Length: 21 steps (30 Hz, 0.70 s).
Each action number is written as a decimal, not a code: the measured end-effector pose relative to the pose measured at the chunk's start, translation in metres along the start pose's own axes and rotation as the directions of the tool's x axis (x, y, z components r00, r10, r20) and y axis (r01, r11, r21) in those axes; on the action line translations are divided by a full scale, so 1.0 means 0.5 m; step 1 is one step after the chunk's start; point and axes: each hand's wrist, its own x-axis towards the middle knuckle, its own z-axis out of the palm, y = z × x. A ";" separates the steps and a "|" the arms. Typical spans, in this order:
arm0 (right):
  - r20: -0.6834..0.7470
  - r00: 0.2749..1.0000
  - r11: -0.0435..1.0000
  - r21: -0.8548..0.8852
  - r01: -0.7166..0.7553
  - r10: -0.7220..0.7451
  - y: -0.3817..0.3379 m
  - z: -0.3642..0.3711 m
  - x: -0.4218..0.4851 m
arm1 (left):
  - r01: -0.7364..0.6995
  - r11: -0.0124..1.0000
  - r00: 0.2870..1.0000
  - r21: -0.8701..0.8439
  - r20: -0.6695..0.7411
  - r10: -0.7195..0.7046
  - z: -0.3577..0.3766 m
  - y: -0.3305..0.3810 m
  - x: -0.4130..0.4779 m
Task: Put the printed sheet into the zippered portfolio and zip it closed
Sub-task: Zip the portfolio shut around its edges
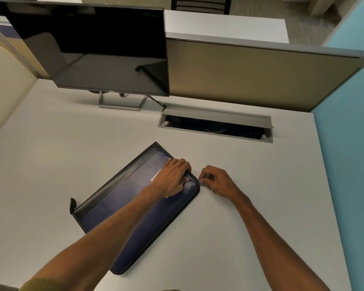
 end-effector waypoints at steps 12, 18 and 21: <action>-0.169 0.983 0.997 -0.042 0.068 -0.074 -0.070 0.049 0.075 | 0.066 0.987 0.987 -0.145 -0.134 -0.086 -0.010 -0.023 -0.037; -0.134 0.987 0.995 -0.073 0.075 -0.084 -0.066 0.043 0.096 | 0.565 0.763 0.761 -0.315 -0.157 -0.629 -0.054 -0.133 -0.044; -0.123 0.988 0.992 -0.094 0.085 -0.096 -0.065 0.044 0.108 | 0.551 0.742 0.777 -0.381 -0.089 -0.623 -0.045 -0.150 -0.046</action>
